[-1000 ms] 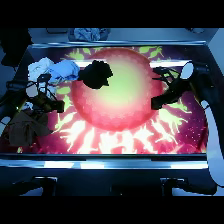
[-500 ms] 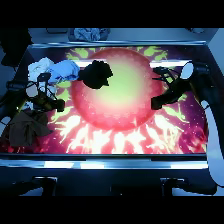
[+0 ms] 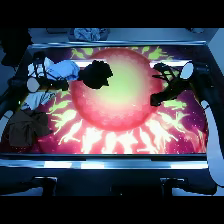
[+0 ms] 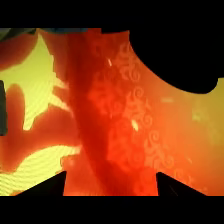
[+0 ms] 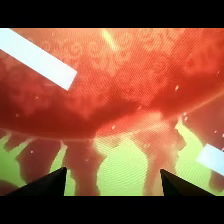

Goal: Fold the shirts.

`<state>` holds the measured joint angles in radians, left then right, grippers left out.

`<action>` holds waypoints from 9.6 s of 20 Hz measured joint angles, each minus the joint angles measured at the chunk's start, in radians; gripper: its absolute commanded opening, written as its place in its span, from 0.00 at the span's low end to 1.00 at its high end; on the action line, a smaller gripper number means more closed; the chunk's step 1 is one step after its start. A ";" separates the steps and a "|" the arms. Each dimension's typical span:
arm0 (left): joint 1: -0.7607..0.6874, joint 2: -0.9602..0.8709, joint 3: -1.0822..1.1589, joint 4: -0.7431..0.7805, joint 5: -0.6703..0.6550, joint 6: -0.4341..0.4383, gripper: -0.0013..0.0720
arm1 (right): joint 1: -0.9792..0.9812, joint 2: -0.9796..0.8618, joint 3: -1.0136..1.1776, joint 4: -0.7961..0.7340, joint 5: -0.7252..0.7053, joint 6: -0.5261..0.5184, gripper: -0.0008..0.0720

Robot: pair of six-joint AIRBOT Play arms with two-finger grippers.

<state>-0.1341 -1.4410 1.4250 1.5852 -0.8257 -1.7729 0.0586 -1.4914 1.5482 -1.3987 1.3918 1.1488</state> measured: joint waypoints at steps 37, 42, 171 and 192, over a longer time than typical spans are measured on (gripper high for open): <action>0.058 -0.830 0.605 -1.175 0.116 0.263 0.05 | 0.002 -0.001 0.000 0.240 -0.108 0.019 0.94; 0.105 -0.729 0.605 -1.429 0.031 0.531 0.05 | 0.000 0.011 0.041 0.240 -0.113 -0.033 0.94; 0.283 0.011 -0.523 -0.574 -0.319 0.408 0.75 | -0.644 0.103 -0.339 0.216 0.078 -0.227 0.87; 0.227 -0.011 -0.578 -0.727 -0.080 0.439 0.06 | -0.593 -0.037 -0.601 0.326 -0.028 -0.252 0.26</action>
<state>0.0925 -1.4521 0.8474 0.8585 -0.9054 -1.3342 -0.5343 -1.5280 0.9470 -1.0729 1.3636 0.8967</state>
